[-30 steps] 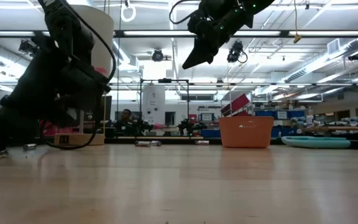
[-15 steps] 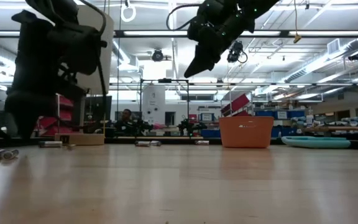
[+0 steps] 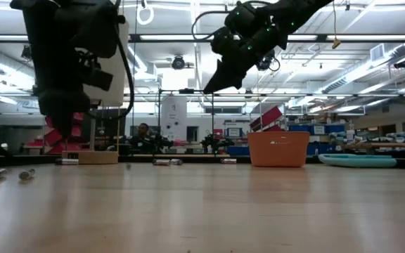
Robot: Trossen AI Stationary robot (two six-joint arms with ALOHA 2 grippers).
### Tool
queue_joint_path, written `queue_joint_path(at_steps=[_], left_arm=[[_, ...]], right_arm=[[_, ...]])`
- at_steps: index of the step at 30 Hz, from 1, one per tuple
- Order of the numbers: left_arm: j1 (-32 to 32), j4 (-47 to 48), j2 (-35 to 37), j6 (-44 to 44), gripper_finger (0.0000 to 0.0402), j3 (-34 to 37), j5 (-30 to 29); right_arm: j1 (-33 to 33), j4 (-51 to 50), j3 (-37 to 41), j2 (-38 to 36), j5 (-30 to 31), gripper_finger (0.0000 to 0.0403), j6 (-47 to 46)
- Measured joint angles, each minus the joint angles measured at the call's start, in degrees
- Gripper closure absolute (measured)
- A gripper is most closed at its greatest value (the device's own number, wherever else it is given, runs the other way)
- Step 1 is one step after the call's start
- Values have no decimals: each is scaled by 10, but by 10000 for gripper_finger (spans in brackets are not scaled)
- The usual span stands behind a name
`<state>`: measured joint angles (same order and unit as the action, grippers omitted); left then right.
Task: Sort batteries
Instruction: Put the silver battery into the yellow bin
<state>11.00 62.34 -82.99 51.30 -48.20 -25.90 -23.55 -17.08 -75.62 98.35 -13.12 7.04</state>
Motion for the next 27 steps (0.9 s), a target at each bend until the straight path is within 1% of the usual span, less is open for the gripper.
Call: queue_joint_path(at_steps=[3,7,11,16,18,22,25,27], left_arm=[[2,6,3,0,401,-6,-43],[16,6,8,-1,400,-19,-96],[44,4,22,10,400,-24,-137],[79,21,39,77,400,-24,-179],[94,19,38,83,400,-24,-189],[118,18,38,89,400,-24,-212],[141,19,38,82,400,-24,-215],[160,19,38,65,400,-24,-204]], right_arm=[[13,79,28,0,18,403,-47],[31,115,36,0,40,403,-55],[49,118,35,-1,57,403,-55],[69,98,35,7,59,403,-40],[76,92,36,21,61,403,-29],[85,114,35,51,71,399,-10],[86,119,35,75,94,394,-8],[85,117,35,87,105,389,-2]])
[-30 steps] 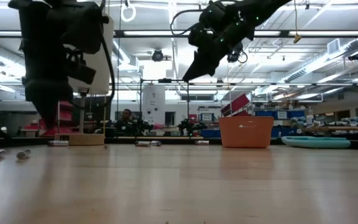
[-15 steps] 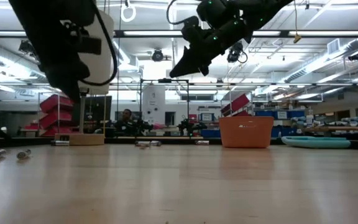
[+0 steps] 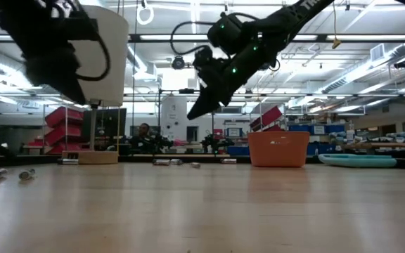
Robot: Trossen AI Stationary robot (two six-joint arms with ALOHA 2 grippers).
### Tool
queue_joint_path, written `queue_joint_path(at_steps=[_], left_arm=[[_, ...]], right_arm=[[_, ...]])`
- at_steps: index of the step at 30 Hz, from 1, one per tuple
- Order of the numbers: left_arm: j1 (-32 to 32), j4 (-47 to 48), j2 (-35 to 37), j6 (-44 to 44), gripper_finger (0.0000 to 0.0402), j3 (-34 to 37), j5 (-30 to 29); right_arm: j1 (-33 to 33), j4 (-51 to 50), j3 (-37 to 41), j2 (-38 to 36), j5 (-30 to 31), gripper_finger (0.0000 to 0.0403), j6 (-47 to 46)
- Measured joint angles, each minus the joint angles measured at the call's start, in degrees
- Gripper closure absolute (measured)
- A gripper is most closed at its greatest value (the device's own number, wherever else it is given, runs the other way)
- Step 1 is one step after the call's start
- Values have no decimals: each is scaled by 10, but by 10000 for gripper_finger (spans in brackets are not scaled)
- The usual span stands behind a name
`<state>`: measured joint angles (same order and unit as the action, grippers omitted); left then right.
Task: Sort batteries
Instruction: Put the silver battery into the yellow bin
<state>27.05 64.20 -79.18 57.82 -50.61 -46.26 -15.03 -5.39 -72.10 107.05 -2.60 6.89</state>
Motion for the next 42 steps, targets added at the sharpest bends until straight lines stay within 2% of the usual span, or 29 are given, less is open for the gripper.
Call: queue_joint_path(at_steps=[3,8,12,14,18,22,26,28,30,35,38,42], left_arm=[[30,14,0,0,400,0,29],[82,54,0,76,400,0,45],[119,63,0,132,400,0,39],[137,61,0,148,400,0,27],[161,63,0,173,400,0,2],[172,66,0,175,400,1,-16],[177,65,0,176,400,2,-38],[177,66,0,175,400,2,-38],[177,75,0,175,400,2,-39],[177,107,0,175,400,2,-47],[177,122,0,176,400,2,-75],[177,134,0,177,400,2,-138]], right_arm=[[0,-22,0,8,4,378,30],[6,-67,0,8,49,347,105],[7,-63,-1,14,75,311,112],[7,-72,0,22,82,293,78],[-2,-84,0,33,134,270,-60],[-17,-89,0,36,159,263,-82],[-26,-26,0,34,145,265,-72],[-32,12,-3,35,112,266,-72],[-37,14,-23,36,77,266,-73],[-44,-18,-86,36,54,267,-42],[-47,-15,-131,57,43,268,-39],[-41,-41,-206,135,40,269,-54]])
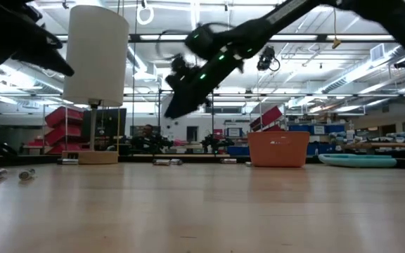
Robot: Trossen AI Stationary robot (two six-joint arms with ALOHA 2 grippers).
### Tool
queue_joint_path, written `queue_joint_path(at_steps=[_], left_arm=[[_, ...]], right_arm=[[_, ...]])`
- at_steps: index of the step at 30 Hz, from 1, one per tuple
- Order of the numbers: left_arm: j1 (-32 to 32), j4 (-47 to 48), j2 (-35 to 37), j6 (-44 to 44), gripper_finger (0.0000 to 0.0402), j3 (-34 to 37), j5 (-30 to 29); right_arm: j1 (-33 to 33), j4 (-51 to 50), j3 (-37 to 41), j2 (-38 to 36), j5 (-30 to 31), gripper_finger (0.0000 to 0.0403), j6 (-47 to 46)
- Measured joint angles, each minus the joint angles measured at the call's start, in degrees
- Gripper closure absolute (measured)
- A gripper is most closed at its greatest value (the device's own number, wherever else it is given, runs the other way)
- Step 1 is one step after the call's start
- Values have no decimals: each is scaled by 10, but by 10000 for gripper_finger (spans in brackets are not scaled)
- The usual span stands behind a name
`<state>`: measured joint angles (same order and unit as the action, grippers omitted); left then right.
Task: Sort batteries
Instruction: Put the silver battery into the yellow bin
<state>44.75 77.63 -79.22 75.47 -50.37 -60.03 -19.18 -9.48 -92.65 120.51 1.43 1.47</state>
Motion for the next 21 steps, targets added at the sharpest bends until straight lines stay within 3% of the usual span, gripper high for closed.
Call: queue_joint_path(at_steps=[8,13,21], left_arm=[[0,5,0,0,400,0,-35],[0,-1,0,0,400,0,-38],[0,-4,0,0,400,0,-39]], right_arm=[[16,-249,-267,175,11,269,-58],[11,-346,-408,253,17,269,-60],[6,-371,-415,256,9,268,-80]])
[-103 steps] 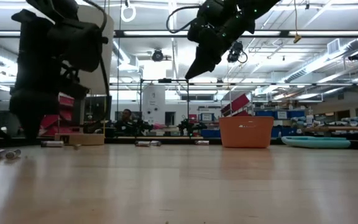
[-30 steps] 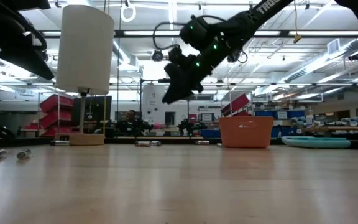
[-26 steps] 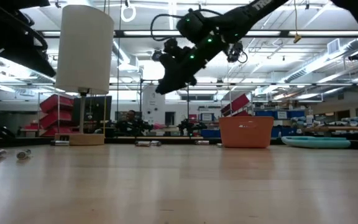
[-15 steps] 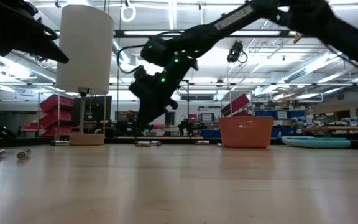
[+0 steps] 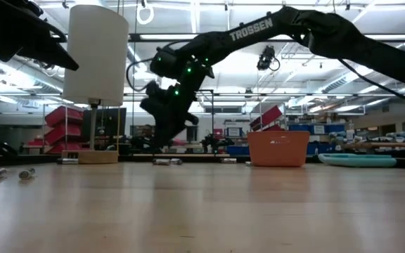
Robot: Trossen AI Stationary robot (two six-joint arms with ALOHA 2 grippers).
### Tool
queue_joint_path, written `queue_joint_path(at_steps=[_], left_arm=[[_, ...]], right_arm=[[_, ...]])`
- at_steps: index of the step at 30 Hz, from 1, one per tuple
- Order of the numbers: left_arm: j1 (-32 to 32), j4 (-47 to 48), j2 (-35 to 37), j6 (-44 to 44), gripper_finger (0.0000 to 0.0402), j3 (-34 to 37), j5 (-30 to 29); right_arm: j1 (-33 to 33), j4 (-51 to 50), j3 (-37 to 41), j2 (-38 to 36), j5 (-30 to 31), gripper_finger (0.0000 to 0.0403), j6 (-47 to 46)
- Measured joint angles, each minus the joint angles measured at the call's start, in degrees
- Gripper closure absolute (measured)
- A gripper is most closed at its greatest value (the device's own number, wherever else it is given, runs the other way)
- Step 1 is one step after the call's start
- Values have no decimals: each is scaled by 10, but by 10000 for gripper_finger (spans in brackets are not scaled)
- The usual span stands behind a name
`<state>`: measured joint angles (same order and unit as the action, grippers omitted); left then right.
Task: Sort batteries
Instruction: Put the silver battery into the yellow bin
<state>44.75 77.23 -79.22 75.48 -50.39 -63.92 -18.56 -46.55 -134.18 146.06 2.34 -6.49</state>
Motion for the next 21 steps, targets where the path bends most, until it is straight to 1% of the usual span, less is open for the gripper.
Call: queue_joint_path(at_steps=[10,12,15,18,21], left_arm=[[0,1,0,0,400,0,-10],[0,4,0,0,400,0,-11],[0,3,0,0,400,0,-12],[0,-7,0,2,400,0,-12],[0,-15,0,2,400,0,-16]], right_arm=[[-22,33,0,1,-34,265,-62],[-27,20,-5,1,-59,265,-61],[-37,30,-8,1,-103,266,-56],[-55,35,-8,0,-128,280,-63],[-69,37,-8,0,-161,307,-69]])
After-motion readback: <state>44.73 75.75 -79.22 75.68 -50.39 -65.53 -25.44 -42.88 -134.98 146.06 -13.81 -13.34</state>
